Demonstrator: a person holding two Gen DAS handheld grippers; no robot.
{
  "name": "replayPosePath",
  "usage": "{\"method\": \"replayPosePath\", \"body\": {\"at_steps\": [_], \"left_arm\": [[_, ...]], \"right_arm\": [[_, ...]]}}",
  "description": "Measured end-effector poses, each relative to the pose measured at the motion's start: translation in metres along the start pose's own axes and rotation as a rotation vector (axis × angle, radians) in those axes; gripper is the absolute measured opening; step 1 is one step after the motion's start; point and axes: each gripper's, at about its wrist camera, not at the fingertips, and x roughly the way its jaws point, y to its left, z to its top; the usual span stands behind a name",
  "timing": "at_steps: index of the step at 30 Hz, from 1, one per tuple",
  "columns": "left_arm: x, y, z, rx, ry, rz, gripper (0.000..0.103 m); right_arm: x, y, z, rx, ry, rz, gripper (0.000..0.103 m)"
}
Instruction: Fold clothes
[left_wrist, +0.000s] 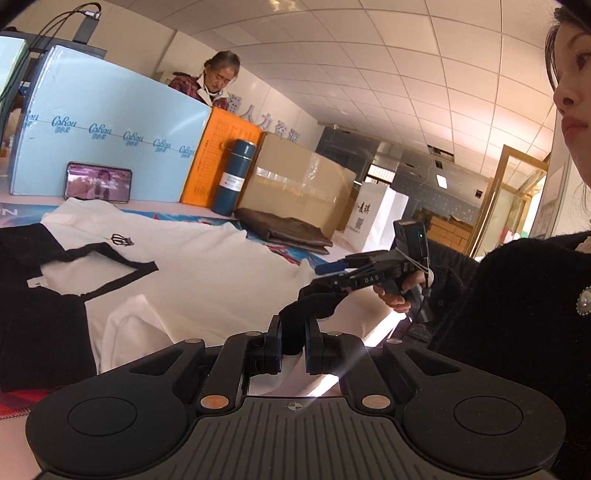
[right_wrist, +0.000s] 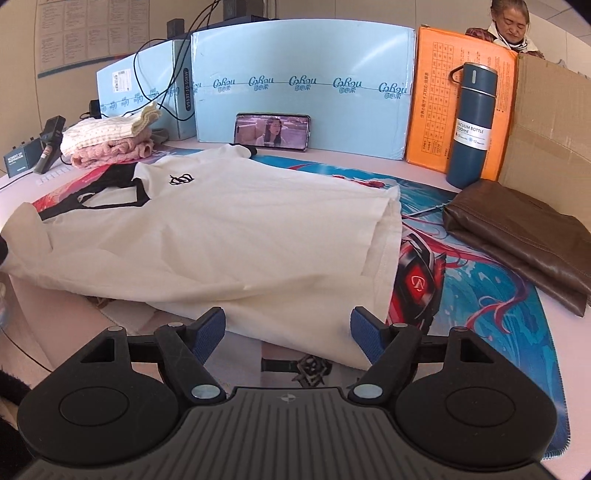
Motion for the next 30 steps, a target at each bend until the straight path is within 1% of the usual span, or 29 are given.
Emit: {"method": "replayPosePath", "body": {"at_steps": [3,4,6,8,10,12,16,17,18,19,21,25,27,30], "left_arm": [[-0.013,0.004,0.004,-0.018,-0.126,0.015,0.01],[-0.016,0.003,0.006,-0.014,-0.142,0.013,0.01],[-0.023,0.001,0.008,-0.004,-0.168,0.009,0.01],[-0.026,-0.003,0.008,0.008,-0.156,-0.006,0.01],[-0.024,-0.005,0.007,0.018,-0.129,-0.001,0.01],[-0.022,-0.004,0.005,0.018,-0.108,0.017,0.01],[-0.023,0.008,-0.006,-0.031,-0.105,0.088,0.01],[-0.022,0.011,-0.009,-0.041,-0.096,0.119,0.01],[-0.021,0.012,-0.011,-0.044,-0.089,0.139,0.01],[-0.018,0.014,-0.012,-0.051,-0.081,0.166,0.01],[-0.013,0.019,-0.014,-0.057,-0.079,0.192,0.01],[-0.005,0.028,-0.009,-0.061,-0.099,0.199,0.01],[0.0,0.031,-0.007,-0.06,-0.103,0.201,0.01],[0.006,0.035,-0.003,-0.061,-0.106,0.205,0.01]], "right_arm": [[0.002,0.002,0.0,-0.033,0.014,-0.001,0.075],[0.005,0.005,0.001,-0.054,0.022,0.003,0.076],[0.009,0.011,0.004,-0.1,0.032,0.001,0.076],[0.012,0.017,0.01,-0.144,0.027,-0.006,0.077],[0.014,0.022,0.018,-0.191,0.021,0.016,0.079],[0.019,0.029,0.031,-0.244,0.025,0.088,0.079],[0.023,0.031,0.055,-0.266,0.034,0.306,0.08],[0.024,0.03,0.06,-0.263,0.032,0.34,0.08],[0.024,0.026,0.063,-0.255,0.026,0.351,0.08],[0.024,0.022,0.067,-0.243,0.022,0.357,0.08],[0.027,0.009,0.07,-0.217,0.033,0.329,0.08],[0.04,-0.017,0.061,-0.172,0.115,0.232,0.077],[0.045,-0.026,0.052,-0.151,0.147,0.212,0.077],[0.047,-0.028,0.041,-0.144,0.168,0.209,0.077]]}}
